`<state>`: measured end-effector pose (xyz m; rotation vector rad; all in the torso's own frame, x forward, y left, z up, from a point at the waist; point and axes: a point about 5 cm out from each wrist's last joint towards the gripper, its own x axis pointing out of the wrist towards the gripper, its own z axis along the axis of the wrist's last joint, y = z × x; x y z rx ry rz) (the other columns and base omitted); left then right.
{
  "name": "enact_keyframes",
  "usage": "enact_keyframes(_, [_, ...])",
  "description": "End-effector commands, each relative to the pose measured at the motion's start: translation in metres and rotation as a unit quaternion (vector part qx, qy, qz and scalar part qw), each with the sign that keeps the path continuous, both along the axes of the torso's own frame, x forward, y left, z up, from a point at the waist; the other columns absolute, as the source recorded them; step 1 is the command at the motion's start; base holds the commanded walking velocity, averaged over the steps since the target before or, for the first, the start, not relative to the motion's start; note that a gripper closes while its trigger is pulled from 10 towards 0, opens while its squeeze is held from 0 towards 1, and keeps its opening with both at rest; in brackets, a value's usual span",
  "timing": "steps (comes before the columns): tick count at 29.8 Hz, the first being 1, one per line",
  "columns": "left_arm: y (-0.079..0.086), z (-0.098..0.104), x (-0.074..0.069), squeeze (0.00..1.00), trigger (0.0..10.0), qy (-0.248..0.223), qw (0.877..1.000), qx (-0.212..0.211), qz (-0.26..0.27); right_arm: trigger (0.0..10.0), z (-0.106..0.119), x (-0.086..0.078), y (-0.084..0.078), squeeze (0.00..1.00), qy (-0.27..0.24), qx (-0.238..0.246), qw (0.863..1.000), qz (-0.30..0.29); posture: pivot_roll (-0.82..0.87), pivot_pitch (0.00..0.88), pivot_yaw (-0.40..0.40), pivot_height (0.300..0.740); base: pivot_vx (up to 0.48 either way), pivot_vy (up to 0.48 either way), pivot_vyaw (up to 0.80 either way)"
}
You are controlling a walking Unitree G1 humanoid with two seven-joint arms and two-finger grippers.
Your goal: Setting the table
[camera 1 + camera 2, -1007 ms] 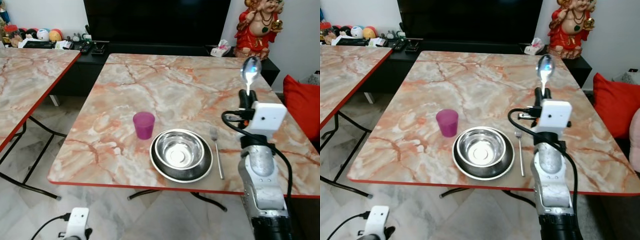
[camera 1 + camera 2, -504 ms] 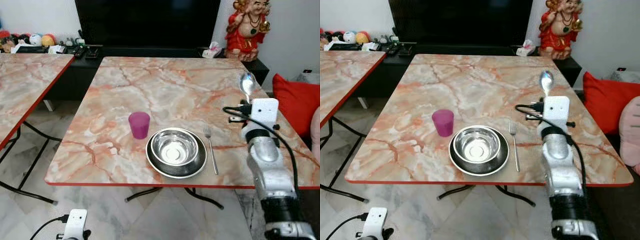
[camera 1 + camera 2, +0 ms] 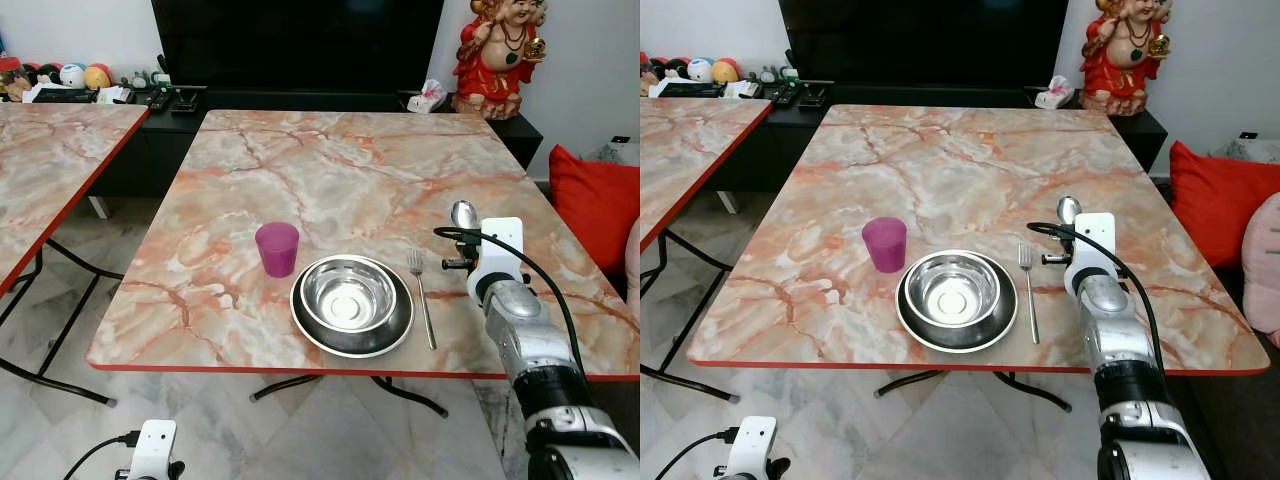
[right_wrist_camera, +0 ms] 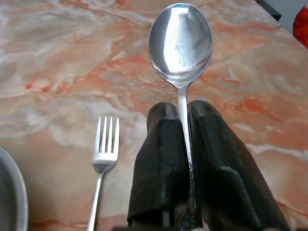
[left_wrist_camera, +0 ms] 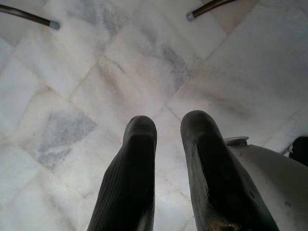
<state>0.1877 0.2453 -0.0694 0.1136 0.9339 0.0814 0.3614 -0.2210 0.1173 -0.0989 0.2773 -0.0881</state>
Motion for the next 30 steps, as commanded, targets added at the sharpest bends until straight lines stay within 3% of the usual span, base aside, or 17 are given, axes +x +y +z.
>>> enact_keyframes(1, [0.002, -0.002, -0.006, 0.0, 10.0, 0.011, 1.0, -0.004, 0.005, 10.0, 0.002, 0.002, -0.002, 0.0, -0.004, 0.004, 1.0, -0.001, 0.08, 0.014, -0.007, 0.74, 0.0, 0.0, 0.0])
enact_keyframes(20, [0.001, -0.003, -0.006, 0.0, 10.0, 0.011, 1.0, -0.003, 0.007, 10.0, -0.032, -0.011, 0.012, 0.0, 0.034, 0.023, 0.999, 0.0, 0.08, 0.01, -0.01, 0.74, 0.0, 0.0, 0.0])
enact_keyframes(27, [0.002, -0.003, -0.008, 0.0, 10.0, 0.011, 1.0, -0.003, 0.009, 10.0, -0.032, -0.009, 0.016, 0.0, 0.033, 0.022, 0.999, 0.0, 0.08, 0.011, -0.012, 0.74, 0.0, 0.0, 0.0])
enact_keyframes(30, [-0.005, -0.003, -0.002, 0.0, 10.0, 0.009, 1.0, -0.005, 0.006, 10.0, -0.033, -0.009, 0.018, 0.0, 0.033, 0.016, 0.999, 0.003, 0.08, 0.011, -0.014, 0.74, 0.0, 0.0, 0.0])
